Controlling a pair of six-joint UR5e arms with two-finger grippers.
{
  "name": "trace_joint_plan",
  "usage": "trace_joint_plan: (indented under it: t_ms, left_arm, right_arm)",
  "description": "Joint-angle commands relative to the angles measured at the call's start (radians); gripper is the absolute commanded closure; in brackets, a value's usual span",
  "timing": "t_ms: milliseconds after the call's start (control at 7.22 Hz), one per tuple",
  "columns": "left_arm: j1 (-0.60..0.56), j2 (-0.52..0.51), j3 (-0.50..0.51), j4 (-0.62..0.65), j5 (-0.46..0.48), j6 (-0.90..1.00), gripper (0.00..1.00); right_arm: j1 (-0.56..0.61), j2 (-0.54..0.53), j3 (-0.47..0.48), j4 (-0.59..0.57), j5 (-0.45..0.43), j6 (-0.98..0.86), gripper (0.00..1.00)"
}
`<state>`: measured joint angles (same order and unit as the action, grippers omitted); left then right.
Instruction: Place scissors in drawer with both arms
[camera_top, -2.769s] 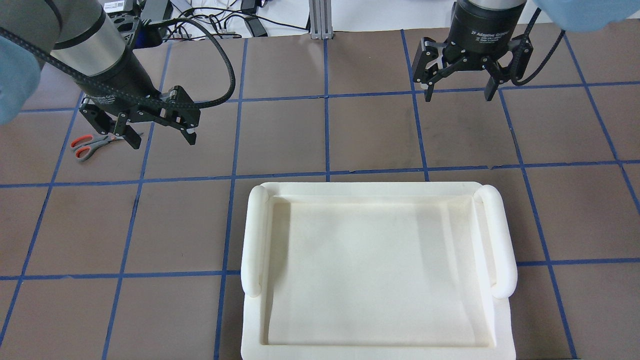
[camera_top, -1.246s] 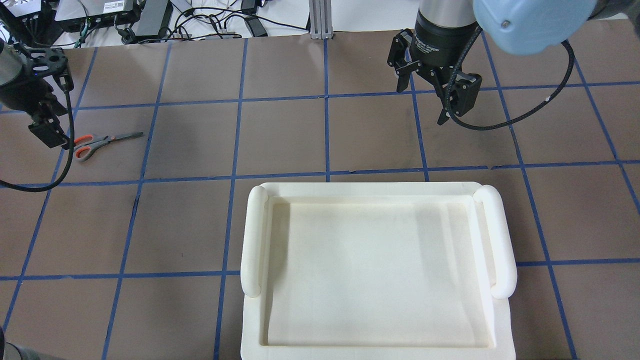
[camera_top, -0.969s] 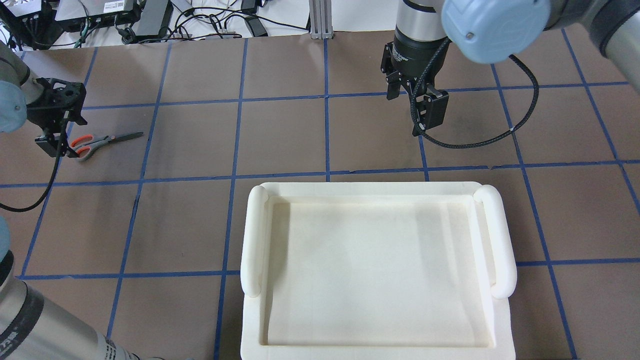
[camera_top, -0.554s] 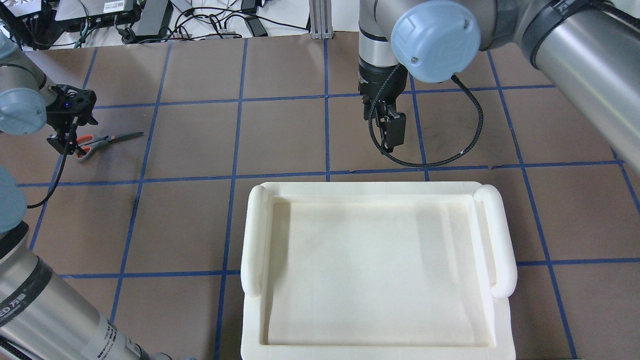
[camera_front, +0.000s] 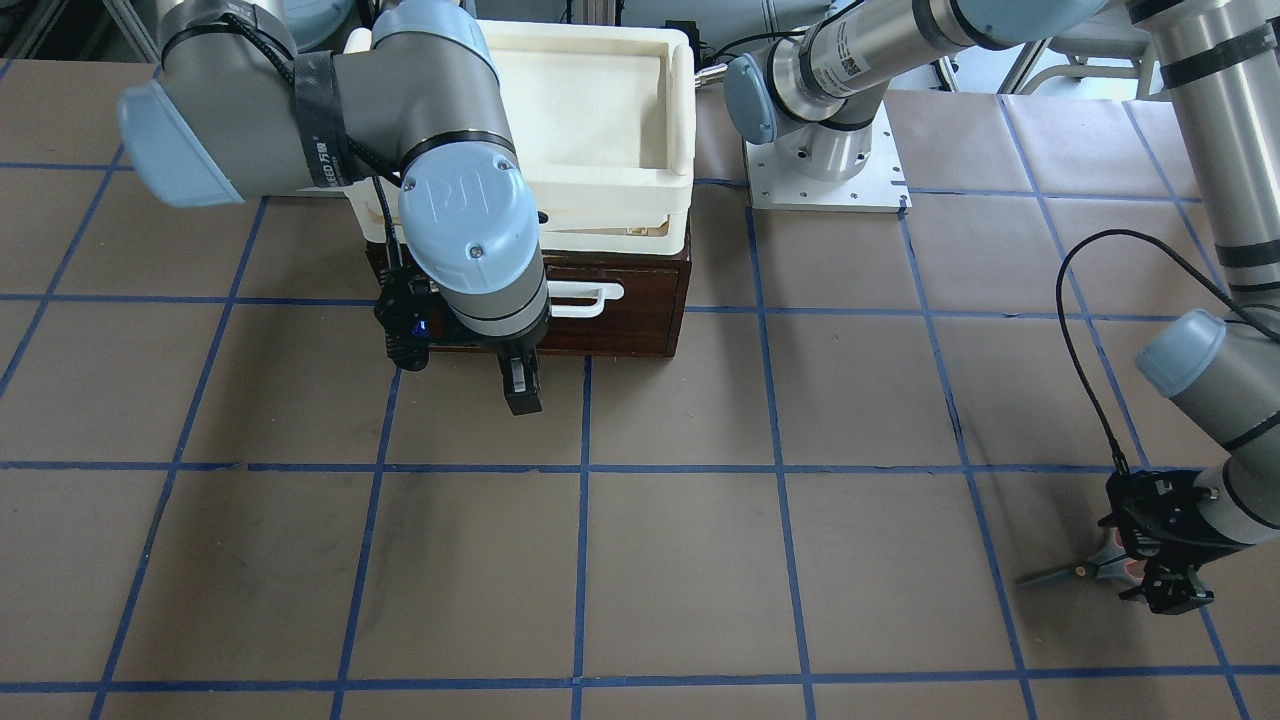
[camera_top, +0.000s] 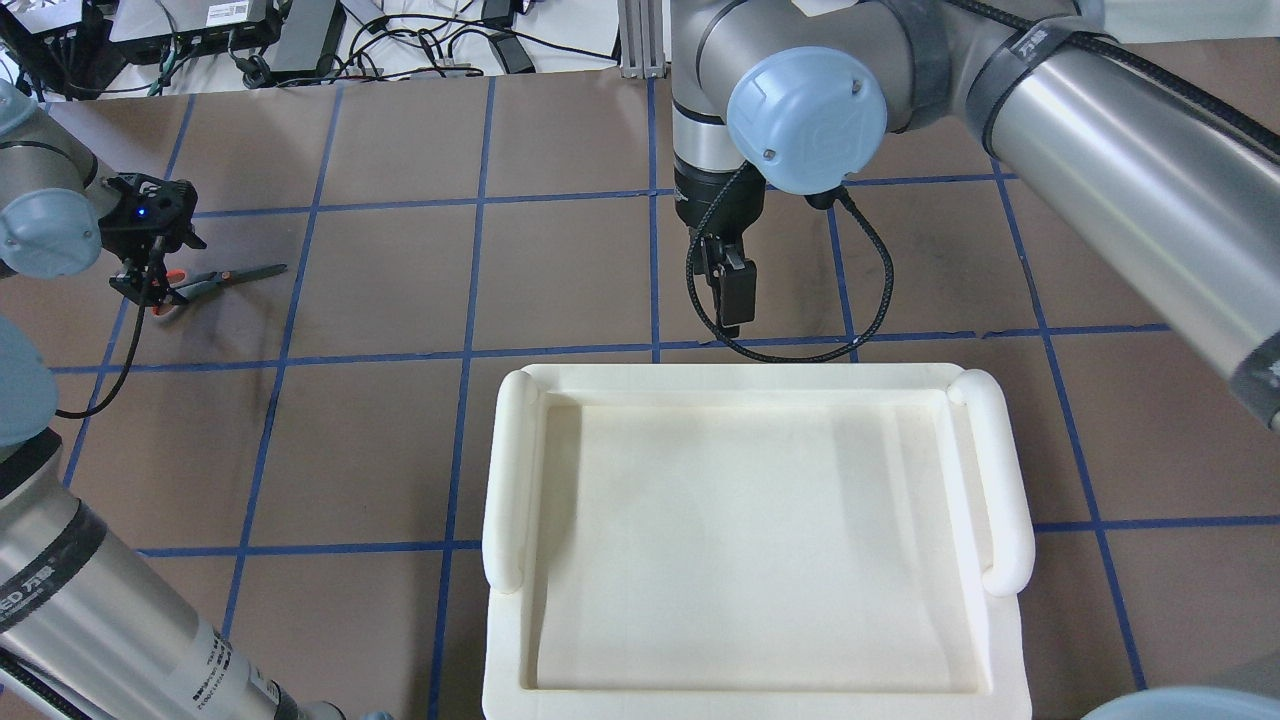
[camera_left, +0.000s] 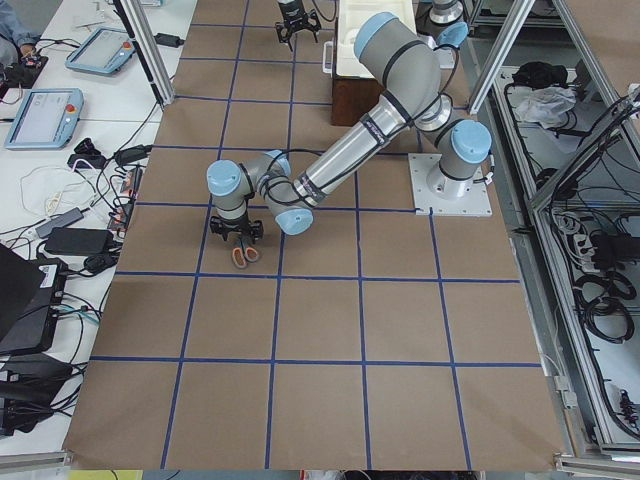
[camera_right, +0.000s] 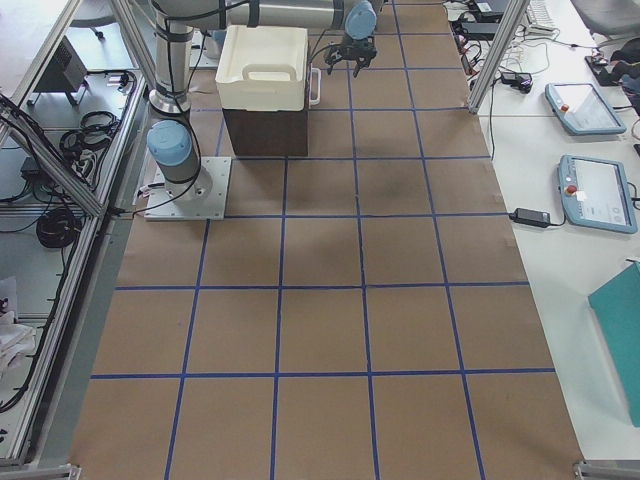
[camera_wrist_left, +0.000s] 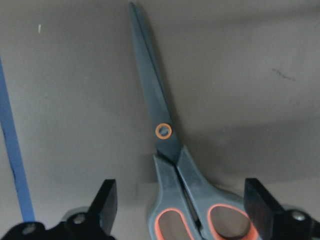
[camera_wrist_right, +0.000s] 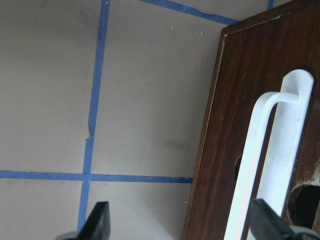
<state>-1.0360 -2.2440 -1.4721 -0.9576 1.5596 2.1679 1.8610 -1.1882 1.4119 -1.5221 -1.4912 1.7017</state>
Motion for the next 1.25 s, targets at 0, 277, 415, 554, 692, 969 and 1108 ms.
trace_joint_plan:
  t_ms: [0, 277, 415, 554, 692, 969, 1108]
  left_arm:
    - [0.001, -0.008, -0.001, 0.0, 0.0, -0.003, 0.09]
    - [0.001, -0.017, -0.002, 0.0, 0.0, -0.002, 0.1]
    - [-0.001, -0.019, -0.004, 0.0, 0.002, -0.005, 0.09]
    - [-0.001, -0.019, -0.008, 0.0, 0.003, -0.006, 0.1]
    - [0.001, -0.02, -0.01, 0.0, 0.004, -0.005, 0.15]
    - [-0.001, -0.019, -0.01, 0.0, 0.01, -0.005, 0.25]
    - [0.001, -0.019, -0.01, 0.0, 0.008, 0.0, 0.32]
  right_arm:
    - [0.001, 0.012, 0.036, -0.001, 0.003, 0.062, 0.0]
    - [0.001, 0.013, 0.053, 0.006, 0.006, 0.072, 0.0]
    - [0.001, 0.013, 0.055, 0.011, 0.025, 0.087, 0.0]
    - [0.001, 0.013, 0.062, 0.013, 0.029, 0.107, 0.0]
    - [0.001, 0.015, 0.073, 0.011, 0.029, 0.111, 0.0]
    - [0.003, 0.018, 0.078, 0.017, 0.029, 0.141, 0.0]
    - [0.003, 0.018, 0.078, 0.035, 0.029, 0.141, 0.0]
